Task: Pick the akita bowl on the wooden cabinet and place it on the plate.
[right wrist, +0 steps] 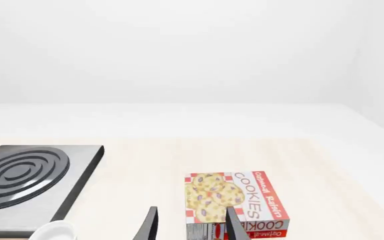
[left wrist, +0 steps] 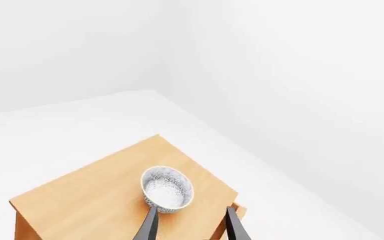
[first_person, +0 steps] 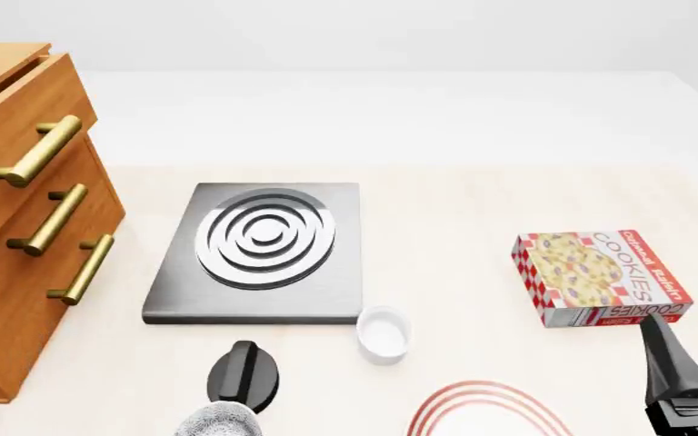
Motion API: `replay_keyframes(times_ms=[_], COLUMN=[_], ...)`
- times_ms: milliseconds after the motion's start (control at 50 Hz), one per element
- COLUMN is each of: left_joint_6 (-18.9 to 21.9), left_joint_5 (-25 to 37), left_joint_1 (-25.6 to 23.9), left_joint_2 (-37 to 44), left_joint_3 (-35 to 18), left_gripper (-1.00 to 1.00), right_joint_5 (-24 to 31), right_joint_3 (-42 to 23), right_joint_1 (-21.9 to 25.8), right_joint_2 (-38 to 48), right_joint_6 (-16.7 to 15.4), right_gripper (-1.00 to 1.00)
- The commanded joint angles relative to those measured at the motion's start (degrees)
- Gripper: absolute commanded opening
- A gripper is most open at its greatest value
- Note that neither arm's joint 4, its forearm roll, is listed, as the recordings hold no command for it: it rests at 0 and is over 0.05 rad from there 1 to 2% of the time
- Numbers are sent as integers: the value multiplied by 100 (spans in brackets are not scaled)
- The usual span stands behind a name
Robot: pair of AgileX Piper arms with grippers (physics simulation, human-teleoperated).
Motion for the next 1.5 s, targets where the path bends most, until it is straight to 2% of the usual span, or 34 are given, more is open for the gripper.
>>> replay_keyframes(times_ms=[20, 200, 260, 940, 1500], left_joint_6=[-99, -214, -396, -455, -732], left_joint_5=[-53, -39, -126, -168, -229], left_joint_1=[299, 456, 754, 673, 572], left_joint_2=[144, 432, 998, 1403, 1852], left_joint_3=[-11, -102, -176, -289, -184], left_gripper=[100, 100, 100, 100, 100], right_joint_5=[0, 0, 0, 0, 0], right_joint_3=[0, 0, 0, 0, 0], right_joint_1=[0, 0, 0, 0, 0], right_joint_2=[0, 0, 0, 0, 0], right_joint_6=[0, 0, 0, 0, 0], right_gripper=[100, 100, 100, 100, 100])
